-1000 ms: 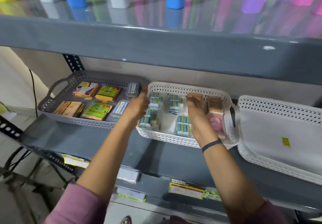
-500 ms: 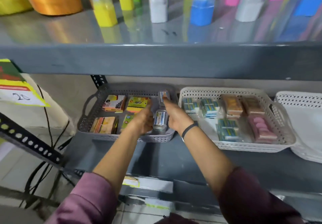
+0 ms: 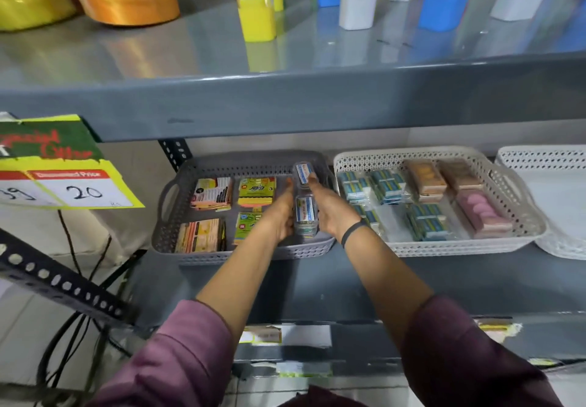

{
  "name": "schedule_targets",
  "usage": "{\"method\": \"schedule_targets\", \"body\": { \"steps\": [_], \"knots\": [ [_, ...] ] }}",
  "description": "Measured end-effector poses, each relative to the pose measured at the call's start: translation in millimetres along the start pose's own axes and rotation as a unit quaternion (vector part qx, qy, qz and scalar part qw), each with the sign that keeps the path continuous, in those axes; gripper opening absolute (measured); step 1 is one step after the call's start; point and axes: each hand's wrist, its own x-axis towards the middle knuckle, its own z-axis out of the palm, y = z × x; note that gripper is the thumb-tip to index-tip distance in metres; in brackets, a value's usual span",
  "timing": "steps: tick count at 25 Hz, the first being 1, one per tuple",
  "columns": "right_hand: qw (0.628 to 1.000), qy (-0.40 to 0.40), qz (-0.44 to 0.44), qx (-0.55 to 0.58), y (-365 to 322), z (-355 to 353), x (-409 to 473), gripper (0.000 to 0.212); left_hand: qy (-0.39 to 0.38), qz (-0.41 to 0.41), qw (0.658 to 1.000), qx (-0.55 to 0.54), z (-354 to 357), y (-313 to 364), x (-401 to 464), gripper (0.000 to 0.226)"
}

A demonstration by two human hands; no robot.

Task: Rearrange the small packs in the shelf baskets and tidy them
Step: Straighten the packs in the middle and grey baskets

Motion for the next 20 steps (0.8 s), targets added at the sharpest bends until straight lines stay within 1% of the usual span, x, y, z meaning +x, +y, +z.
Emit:
{"method": "schedule_targets", "body": {
  "steps": [1, 3, 5, 6, 8, 9, 11, 13, 15, 18, 20],
  "knots": [
    [1.000, 0.006, -0.013, 0.002, -1, 1, -1, 0.069, -0.001, 0.004, 1.000, 0.007, -3, 0, 1, 0.081],
    [0.996, 0.026, -0.080, 0.011, 0, 3, -1, 0.062, 0.021, 0.017, 1.000, 0.014, -16, 3, 2, 0.084],
    [0.987, 0.051, -0.150, -0.008, 1, 8, -5, 0.054, 0.077, 0.040, 0.996, -0.009, -41, 6, 2, 0.082],
    [0.986, 0.049, -0.159, -0.020, 2, 13, -10, 0.051, 0.107, 0.057, 0.992, -0.023, -56, 7, 1, 0.079],
    [0.992, 0.011, -0.117, -0.050, 5, 28, -16, 0.050, 0.140, 0.085, 0.986, -0.036, -81, 7, -7, 0.073],
    [0.993, -0.010, -0.090, -0.071, 6, 34, -18, 0.058, 0.142, 0.084, 0.986, -0.035, -88, 6, -10, 0.073],
    [0.993, -0.042, -0.031, -0.101, 10, 46, -18, 0.068, 0.129, 0.050, 0.990, -0.032, -92, 2, -17, 0.077],
    [0.992, -0.059, 0.007, -0.111, 11, 52, -18, 0.068, 0.118, 0.012, 0.993, -0.006, -91, -1, -20, 0.079],
    [0.991, -0.054, 0.017, -0.122, 13, 55, -16, 0.067, 0.123, 0.002, 0.992, 0.013, -87, -3, -21, 0.080],
    [0.992, -0.039, 0.016, -0.123, 13, 59, -11, 0.069, 0.146, 0.007, 0.989, -0.011, -89, -4, -21, 0.082],
    [0.993, -0.034, 0.010, -0.115, 14, 60, -11, 0.068, 0.139, 0.009, 0.990, -0.019, -87, -4, -23, 0.082]
  ]
}}
